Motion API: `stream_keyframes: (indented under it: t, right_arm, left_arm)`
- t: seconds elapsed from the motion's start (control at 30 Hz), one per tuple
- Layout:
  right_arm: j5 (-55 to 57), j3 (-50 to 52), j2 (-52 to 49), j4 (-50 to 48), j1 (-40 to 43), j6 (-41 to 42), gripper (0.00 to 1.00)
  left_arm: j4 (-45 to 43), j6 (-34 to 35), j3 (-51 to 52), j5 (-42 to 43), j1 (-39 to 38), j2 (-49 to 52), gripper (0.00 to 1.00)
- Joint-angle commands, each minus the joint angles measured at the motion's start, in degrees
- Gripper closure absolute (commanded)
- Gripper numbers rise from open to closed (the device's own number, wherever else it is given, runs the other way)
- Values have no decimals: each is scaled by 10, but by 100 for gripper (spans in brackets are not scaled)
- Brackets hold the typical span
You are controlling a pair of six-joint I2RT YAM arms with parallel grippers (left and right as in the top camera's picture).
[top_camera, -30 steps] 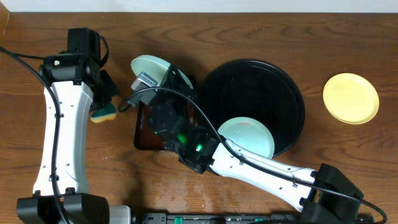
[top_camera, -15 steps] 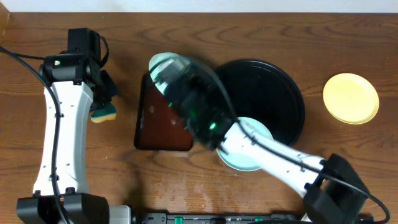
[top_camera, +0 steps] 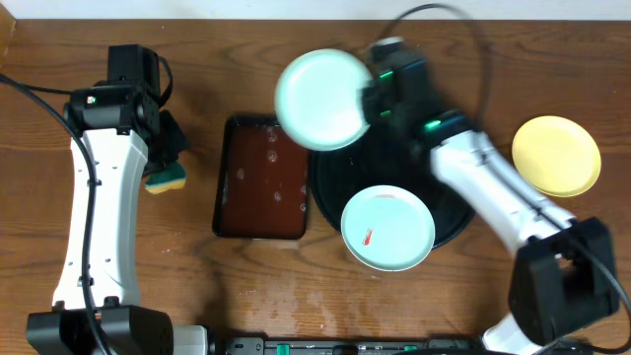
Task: Clean dirty plates on tray and stack at the side
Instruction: 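Carry the pale green plate right and lower it onto the yellow plate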
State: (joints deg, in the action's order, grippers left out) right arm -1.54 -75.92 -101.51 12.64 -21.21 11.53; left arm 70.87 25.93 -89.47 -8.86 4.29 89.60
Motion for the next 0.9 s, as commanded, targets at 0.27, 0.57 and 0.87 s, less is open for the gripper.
stream_keyframes:
  t: [0.27, 0.57, 0.87]
  right_arm:
    - [-159, -3, 9, 166, 298, 43, 99]
    - [-145, -3, 9, 221, 485, 30, 99]
    - [-90, 0, 9, 236, 591, 30, 99]
  left_arm:
    - [-64, -56, 34, 99, -50, 3, 92]
    - [-87, -58, 52, 99, -103, 3, 92]
    - [-87, -64, 52, 99, -118, 3, 92]
